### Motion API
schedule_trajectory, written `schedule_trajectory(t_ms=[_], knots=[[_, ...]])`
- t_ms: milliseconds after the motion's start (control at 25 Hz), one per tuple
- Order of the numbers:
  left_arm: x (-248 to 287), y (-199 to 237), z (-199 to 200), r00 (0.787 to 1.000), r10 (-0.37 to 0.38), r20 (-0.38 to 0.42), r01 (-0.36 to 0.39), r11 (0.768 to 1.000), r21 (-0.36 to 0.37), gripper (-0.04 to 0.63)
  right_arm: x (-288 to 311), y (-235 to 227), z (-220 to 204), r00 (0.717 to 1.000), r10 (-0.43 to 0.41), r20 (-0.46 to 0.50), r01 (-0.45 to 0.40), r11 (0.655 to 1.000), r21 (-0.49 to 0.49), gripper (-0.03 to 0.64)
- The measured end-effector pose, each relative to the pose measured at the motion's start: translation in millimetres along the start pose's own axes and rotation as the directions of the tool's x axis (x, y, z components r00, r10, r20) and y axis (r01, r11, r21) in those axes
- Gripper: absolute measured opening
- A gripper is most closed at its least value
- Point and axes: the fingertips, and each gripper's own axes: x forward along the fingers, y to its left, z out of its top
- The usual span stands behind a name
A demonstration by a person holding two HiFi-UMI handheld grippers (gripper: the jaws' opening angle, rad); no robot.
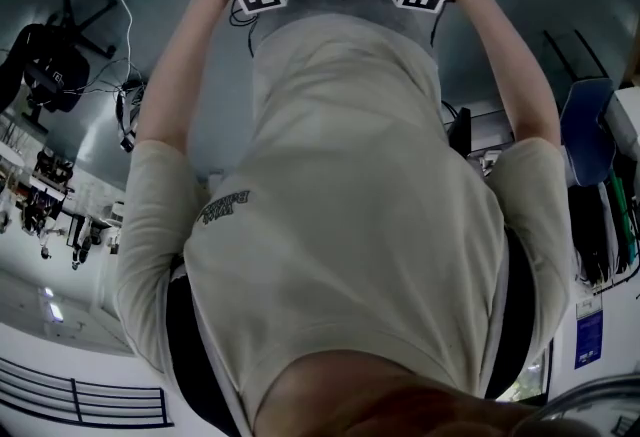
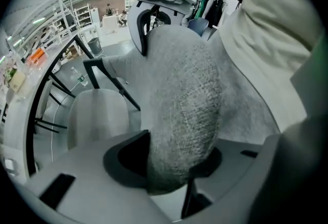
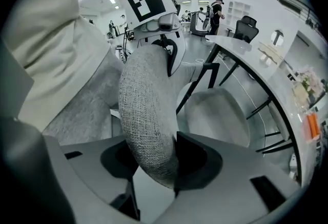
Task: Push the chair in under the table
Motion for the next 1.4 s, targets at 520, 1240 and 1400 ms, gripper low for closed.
schedule_trajectory(t_ms=[520, 1240, 1400], knots=[[-7, 9, 1, 0.998, 0.026, -0.050, -0.025, 0.999, 0.028, 0.118, -10, -7, 3, 0.999, 0.025, 0.021, -0.023, 0.996, -0.086, 0.135], [-51, 64, 1, 1.000, 0.016, 0.009, -0.016, 0.998, -0.054, 0.118, -30, -63, 26, 0.992, 0.096, 0.086, -0.082, 0.985, -0.150, 0.129], [-44, 74, -1, 0.999, 0.042, 0.008, -0.041, 0.997, -0.061, 0.118, -24, -75, 21, 0.992, 0.100, 0.071, -0.088, 0.985, -0.146, 0.135]])
